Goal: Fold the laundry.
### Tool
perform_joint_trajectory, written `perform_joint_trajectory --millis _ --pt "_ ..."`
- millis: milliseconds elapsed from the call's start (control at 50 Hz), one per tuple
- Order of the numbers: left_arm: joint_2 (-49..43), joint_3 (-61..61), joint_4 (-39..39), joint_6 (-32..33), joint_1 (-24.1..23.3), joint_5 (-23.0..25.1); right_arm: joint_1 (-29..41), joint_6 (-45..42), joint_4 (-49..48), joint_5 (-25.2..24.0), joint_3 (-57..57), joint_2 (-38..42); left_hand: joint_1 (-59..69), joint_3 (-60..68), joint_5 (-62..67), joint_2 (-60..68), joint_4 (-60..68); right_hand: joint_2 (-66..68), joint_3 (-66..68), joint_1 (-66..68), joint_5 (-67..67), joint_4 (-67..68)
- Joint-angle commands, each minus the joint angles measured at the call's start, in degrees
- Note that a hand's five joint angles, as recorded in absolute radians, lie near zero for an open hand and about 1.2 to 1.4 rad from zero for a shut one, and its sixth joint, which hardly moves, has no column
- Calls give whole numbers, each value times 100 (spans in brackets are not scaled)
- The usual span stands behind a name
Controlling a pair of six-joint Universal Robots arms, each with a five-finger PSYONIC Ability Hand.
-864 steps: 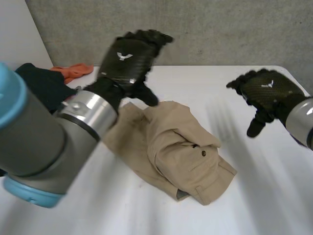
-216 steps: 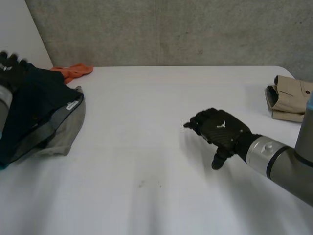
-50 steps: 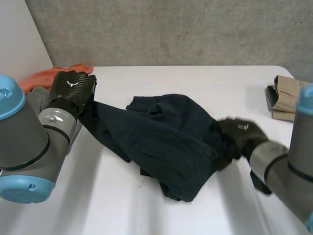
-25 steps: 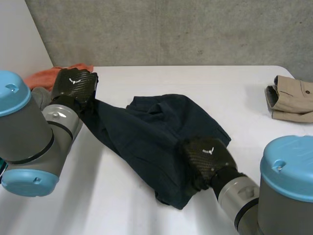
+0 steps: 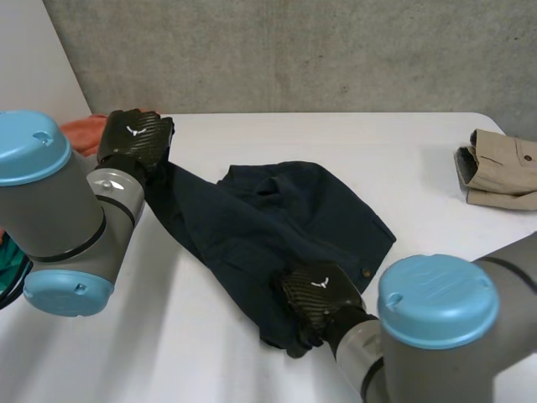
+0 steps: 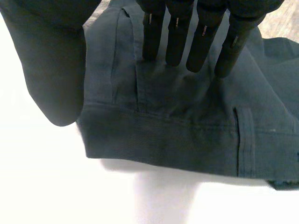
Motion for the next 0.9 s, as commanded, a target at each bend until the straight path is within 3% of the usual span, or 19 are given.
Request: perform_joint_trajectory --millis 20,120,140,180,200,300,360,520,600,680,760,900 --pt "-14 2 0 0 1 -1 14 -43 -570 297 -342 710 1398 1144 1253 1129 1125 454 413 432 460 397" --pt "-5 2 0 -17 -8 -1 6 -25 -658 534 -536 1053 1398 1144 1253 1129 1125 1863 1823 1842 1869 1807" --pt "12 2 0 -17 -8 -1 -3 -25 -667 596 -545 1053 1398 1144 1253 1129 1125 2450 2409 2428 2456 2393" --pt "38 2 -8 -17 -25 -1 -56 -34 -676 754 -554 1027 1398 1144 1253 1129 1125 4952 4911 4930 4958 4895" --pt "47 2 -8 -17 -25 -1 -65 -34 -684 833 -554 1010 1398 1144 1253 1129 1125 5423 5382 5401 5429 5366" --pt "205 2 -70 -26 -139 -27 -144 -121 -597 1071 -562 256 1398 1144 1253 1129 1125 5427 5387 5406 5433 5371" --pt "539 -25 -88 -52 -253 -27 -398 -656 -404 948 -562 -474 1398 1144 1253 1129 1125 5427 5387 5406 5433 5371" --pt "1672 -60 -360 -52 -579 -27 -1338 -3169 808 491 -1369 -1844 1398 1144 1253 1129 1125 5427 5387 5406 5433 5371" --pt "2322 19 -439 -9 -666 -10 -1566 -3513 1187 456 -2106 -2154 1398 1144 1253 1129 1125 5427 5387 5406 5433 5371" --pt "2763 98 -465 9 -676 -1 -1945 -3637 1381 298 -2574 -2198 1398 1144 1253 1129 1125 5427 5387 5406 5433 5371" --pt "2702 90 -597 88 -684 -1 -2243 -3874 1784 -201 -2724 -2067 1398 1144 1253 1129 1125 5427 5387 5406 5433 5371" --pt "1280 142 -650 773 -676 -1 -2499 -4182 1900 -590 -2795 -908 1398 1144 1253 1129 1125 5427 5387 5406 5433 5371"
